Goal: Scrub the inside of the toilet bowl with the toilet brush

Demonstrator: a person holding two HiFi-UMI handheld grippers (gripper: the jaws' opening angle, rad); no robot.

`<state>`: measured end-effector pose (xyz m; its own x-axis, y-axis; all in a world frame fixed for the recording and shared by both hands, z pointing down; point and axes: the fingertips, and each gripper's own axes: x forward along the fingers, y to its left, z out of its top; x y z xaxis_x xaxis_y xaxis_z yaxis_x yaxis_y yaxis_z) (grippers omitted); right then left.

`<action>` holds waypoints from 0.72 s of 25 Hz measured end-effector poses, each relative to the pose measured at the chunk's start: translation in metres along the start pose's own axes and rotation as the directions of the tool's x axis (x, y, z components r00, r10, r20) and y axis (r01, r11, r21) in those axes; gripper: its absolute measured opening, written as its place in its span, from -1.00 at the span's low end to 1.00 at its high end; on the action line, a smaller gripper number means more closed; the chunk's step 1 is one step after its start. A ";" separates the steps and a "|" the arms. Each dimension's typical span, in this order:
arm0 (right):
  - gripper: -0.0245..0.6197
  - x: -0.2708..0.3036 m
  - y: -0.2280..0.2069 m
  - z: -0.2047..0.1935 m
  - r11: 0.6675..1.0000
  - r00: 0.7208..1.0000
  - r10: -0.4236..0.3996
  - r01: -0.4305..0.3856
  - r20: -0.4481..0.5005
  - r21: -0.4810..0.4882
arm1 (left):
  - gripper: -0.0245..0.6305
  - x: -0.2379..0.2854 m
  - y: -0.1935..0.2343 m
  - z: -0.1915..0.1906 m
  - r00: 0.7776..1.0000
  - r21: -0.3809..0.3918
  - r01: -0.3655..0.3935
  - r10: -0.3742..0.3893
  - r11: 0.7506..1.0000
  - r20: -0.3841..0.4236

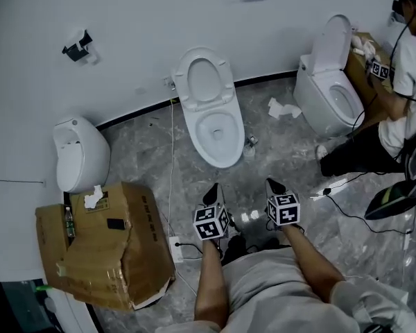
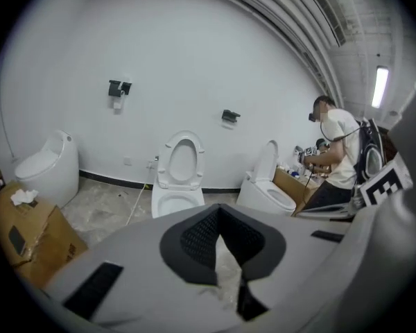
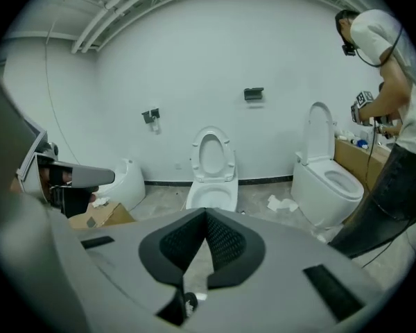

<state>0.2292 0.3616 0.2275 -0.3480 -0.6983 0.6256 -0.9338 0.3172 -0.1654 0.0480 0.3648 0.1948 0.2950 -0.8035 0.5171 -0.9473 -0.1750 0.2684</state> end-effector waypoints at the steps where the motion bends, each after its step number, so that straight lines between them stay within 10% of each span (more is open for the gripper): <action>1: -0.88 0.005 0.000 0.003 0.999 1.000 0.013 -0.014 0.009 0.031 | -0.86 0.003 0.002 0.005 1.000 -0.007 0.025 -0.025 1.000 0.012; 8: -0.88 0.030 -0.004 0.037 0.988 0.999 -0.004 -0.003 0.048 0.156 | -0.86 0.010 0.038 0.043 0.995 0.056 0.070 -0.073 0.996 0.061; 12: -0.87 0.042 -0.002 0.046 0.984 1.000 -0.004 0.002 0.014 0.179 | -0.86 0.018 0.055 0.030 0.996 -0.059 0.085 -0.086 0.995 -0.015; 18: -0.88 0.057 0.006 0.034 0.998 0.997 -0.036 0.039 -0.067 0.051 | -0.85 0.034 0.066 0.021 0.996 0.021 0.037 -0.035 0.999 -0.081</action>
<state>0.2006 0.3023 0.2361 -0.3079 -0.6646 0.6808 -0.9498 0.2561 -0.1795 -0.0071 0.3143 0.2127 0.3376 -0.7478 0.5717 -0.9381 -0.2169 0.2702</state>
